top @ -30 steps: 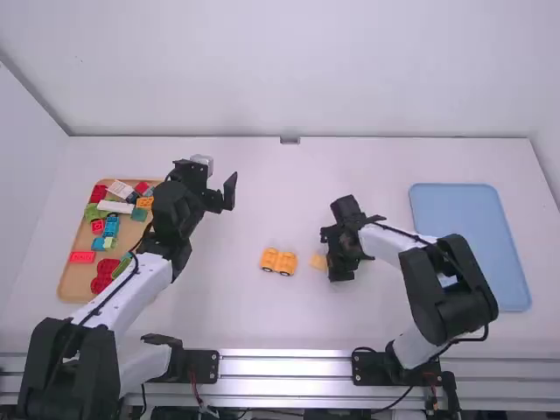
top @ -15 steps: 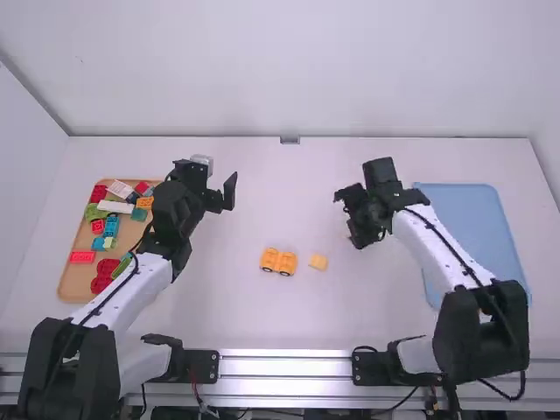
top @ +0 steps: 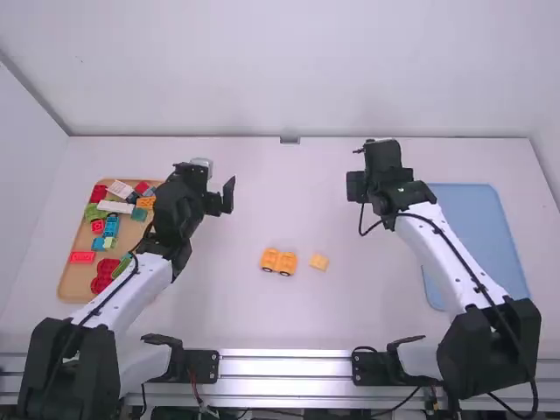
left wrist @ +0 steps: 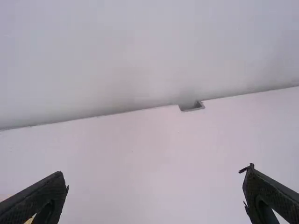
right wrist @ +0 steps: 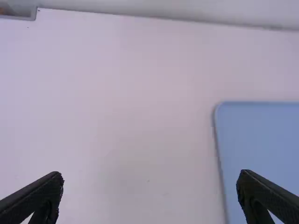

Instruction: Assemble lego blocks to make yellow taxi

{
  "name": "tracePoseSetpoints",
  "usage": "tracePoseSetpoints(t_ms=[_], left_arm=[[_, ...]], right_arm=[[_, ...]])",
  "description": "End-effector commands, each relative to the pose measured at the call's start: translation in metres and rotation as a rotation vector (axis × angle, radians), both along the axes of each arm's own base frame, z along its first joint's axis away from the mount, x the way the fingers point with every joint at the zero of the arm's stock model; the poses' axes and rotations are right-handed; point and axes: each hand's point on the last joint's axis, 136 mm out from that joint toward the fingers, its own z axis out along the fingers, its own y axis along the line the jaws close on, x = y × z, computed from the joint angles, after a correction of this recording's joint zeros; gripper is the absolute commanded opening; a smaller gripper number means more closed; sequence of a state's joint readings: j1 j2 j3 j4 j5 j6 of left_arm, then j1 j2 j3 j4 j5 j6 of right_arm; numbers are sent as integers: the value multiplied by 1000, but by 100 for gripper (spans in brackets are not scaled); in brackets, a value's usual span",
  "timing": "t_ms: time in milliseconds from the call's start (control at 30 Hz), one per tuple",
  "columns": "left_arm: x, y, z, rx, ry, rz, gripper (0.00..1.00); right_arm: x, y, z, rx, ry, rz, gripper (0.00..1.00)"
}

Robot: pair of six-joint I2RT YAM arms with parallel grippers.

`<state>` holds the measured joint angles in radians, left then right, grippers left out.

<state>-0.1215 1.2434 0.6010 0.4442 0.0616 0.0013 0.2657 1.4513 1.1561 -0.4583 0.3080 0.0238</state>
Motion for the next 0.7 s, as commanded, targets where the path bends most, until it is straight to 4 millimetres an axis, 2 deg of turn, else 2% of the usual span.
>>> tracePoseSetpoints(t_ms=[0,33,100,133,200,267,367,400,500,567,667], left_arm=[[-4,6,-6,36,14,16,99],[-6,-2,-7,87,9,-47,99],[-11,-18,-9,174,-10,-182,99],[-21,-40,-13,257,-36,-356,99],[-29,-51,-16,284,-46,-459,99],[-39,-58,-21,290,-30,-560,99],[-53,-65,-24,279,-40,-699,99],[-63,-71,-23,263,-71,-797,99],[-81,-80,-22,245,-146,-952,99],[-94,-88,-30,231,-204,-1076,99],[-100,-94,-40,207,-226,-1145,99]], right_arm=[[1,30,-1,-82,14,306,99],[-4,55,-2,-57,15,486,99],[-14,78,-3,-26,14,688,99],[-30,97,-2,13,5,896,99],[-46,110,-1,52,-12,1067,99],[-75,121,2,110,-56,1309,99],[-100,119,3,150,-125,1493,99],[-107,114,2,176,-172,1537,99],[-114,107,-5,208,-228,1563,99],[-116,103,-13,268,-316,1561,99],[-116,103,-13,363,-397,1537,99]])
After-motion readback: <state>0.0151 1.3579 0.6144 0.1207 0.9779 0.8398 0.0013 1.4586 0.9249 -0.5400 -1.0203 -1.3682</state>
